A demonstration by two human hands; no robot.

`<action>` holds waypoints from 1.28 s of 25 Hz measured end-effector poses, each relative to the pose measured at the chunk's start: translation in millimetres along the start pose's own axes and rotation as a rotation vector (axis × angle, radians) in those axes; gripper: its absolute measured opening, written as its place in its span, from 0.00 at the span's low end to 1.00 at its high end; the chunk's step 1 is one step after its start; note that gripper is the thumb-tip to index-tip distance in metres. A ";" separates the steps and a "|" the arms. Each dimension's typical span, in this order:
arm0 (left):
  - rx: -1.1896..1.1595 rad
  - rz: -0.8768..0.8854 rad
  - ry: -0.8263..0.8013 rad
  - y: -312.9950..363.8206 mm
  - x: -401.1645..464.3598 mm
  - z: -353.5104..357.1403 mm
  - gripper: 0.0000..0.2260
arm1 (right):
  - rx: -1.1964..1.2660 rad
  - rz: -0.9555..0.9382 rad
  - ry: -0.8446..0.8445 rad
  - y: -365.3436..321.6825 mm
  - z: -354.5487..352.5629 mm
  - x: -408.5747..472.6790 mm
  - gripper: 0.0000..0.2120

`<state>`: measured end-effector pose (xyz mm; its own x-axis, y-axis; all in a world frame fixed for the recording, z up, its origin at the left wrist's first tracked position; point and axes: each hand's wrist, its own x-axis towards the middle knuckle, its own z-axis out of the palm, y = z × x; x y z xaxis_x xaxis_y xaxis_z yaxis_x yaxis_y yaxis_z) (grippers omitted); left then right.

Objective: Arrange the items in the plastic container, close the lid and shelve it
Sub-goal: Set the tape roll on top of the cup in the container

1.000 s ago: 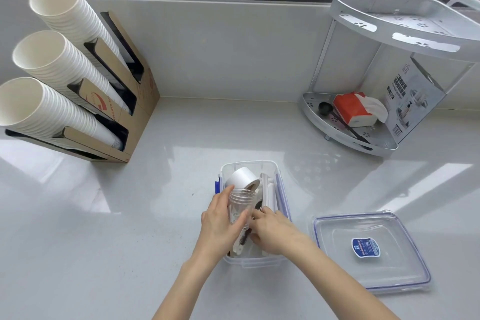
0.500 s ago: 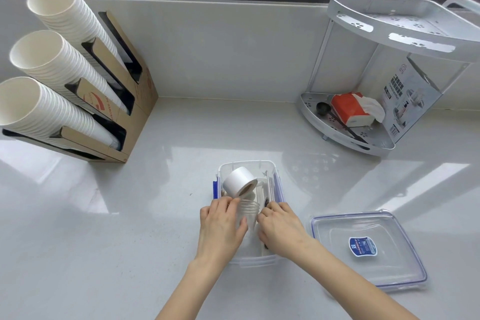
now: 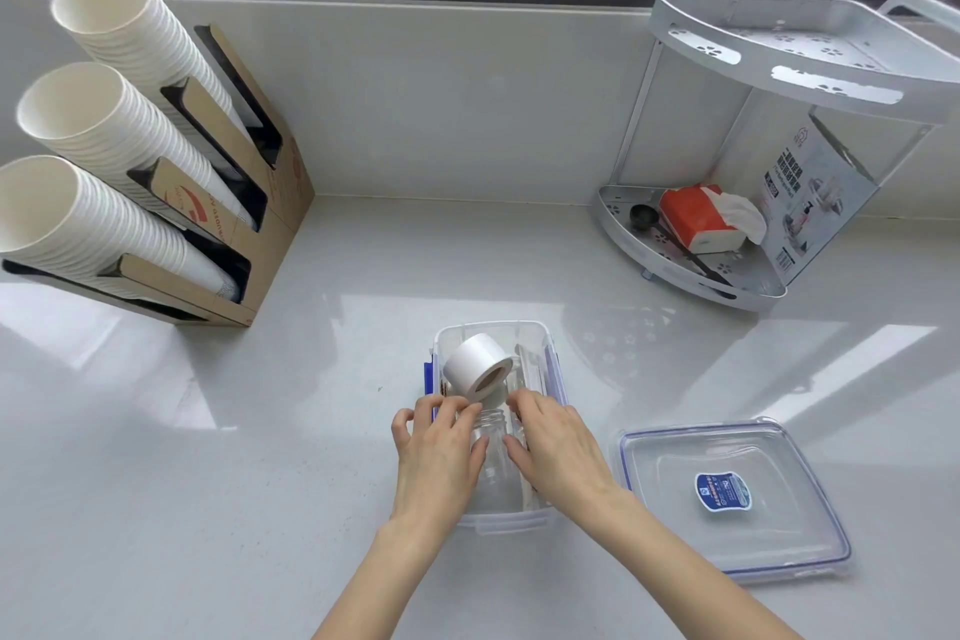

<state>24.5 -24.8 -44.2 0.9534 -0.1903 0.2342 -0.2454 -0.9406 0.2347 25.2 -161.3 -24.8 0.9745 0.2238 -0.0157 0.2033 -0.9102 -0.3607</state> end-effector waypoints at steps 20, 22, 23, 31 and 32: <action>-0.203 0.008 -0.070 -4.6 -7.7 -11.9 0.13 | 0.084 -0.009 -0.009 -1.9 1.7 -7.2 0.12; -0.211 0.010 -0.001 -6.3 -7.3 -8.4 0.13 | 0.117 -0.013 0.026 -1.2 0.8 -6.1 0.12; -0.217 0.001 0.017 -7.1 -5.9 -8.1 0.13 | 0.133 -0.014 0.034 -0.7 -0.6 -4.2 0.12; -0.197 -0.104 0.030 -9.6 29.6 -10.3 0.17 | 0.138 0.060 0.048 2.9 -20.3 35.8 0.22; -0.199 -0.112 0.009 -9.2 35.1 -10.9 0.18 | 0.113 0.071 0.032 3.7 -20.6 42.5 0.24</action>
<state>58.3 -19.7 -27.8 0.9752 -0.0850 0.2041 -0.1691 -0.8815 0.4408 69.3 -162.4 -7.6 0.9890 0.1472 -0.0159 0.1232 -0.8779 -0.4626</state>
